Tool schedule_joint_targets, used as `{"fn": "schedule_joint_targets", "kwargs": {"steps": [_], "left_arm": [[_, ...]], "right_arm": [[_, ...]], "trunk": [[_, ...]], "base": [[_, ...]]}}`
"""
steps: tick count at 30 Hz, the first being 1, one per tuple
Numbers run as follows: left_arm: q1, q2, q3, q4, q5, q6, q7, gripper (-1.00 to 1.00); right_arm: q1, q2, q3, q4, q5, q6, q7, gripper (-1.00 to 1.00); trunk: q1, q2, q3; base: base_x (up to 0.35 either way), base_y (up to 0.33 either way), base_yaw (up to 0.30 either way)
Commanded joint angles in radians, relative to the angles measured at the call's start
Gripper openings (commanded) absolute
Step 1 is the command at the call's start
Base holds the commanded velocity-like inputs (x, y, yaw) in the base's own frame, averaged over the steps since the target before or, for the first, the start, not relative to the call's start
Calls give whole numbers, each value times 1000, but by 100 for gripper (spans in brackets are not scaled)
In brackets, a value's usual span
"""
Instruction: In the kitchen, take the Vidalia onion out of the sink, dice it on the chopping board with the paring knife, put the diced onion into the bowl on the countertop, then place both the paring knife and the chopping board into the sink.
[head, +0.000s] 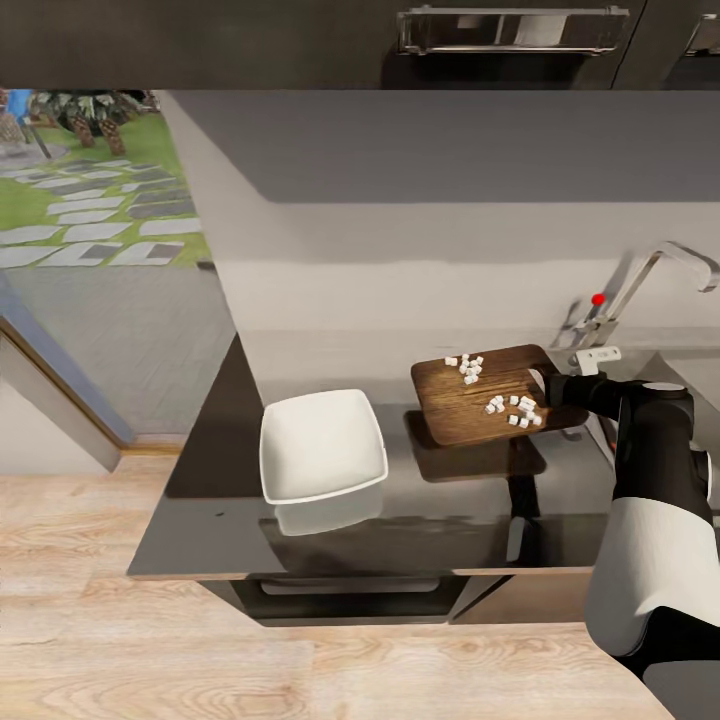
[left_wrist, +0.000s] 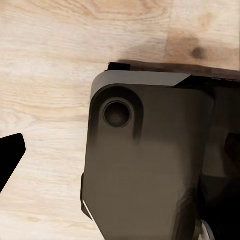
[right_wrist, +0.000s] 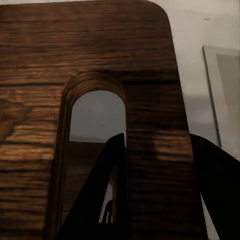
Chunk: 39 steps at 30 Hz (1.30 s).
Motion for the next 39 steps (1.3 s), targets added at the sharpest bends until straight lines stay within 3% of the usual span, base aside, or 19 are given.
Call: {"fn": "schedule_joint_targets", "kwargs": {"steps": [1, 18, 39], "left_arm": [[-2, -1, -9, 4, 7, -6, 2, 100], [-2, 0, -9, 4, 7, -6, 2, 100], [-2, 0, -9, 4, 7, -6, 2, 100]], "right_arm": [[-1, 0, -1, -1, 8, 2, 9, -100], [-1, 0, -1, -1, 8, 3, 9, -100], [-1, 0, -1, -1, 8, 3, 9, -100]], "trunk": [[0, -1, -1], [0, -1, 1], [0, -1, 32]], "base": [[0, 38, 0], [0, 4, 0], [0, 0, 0]]}}
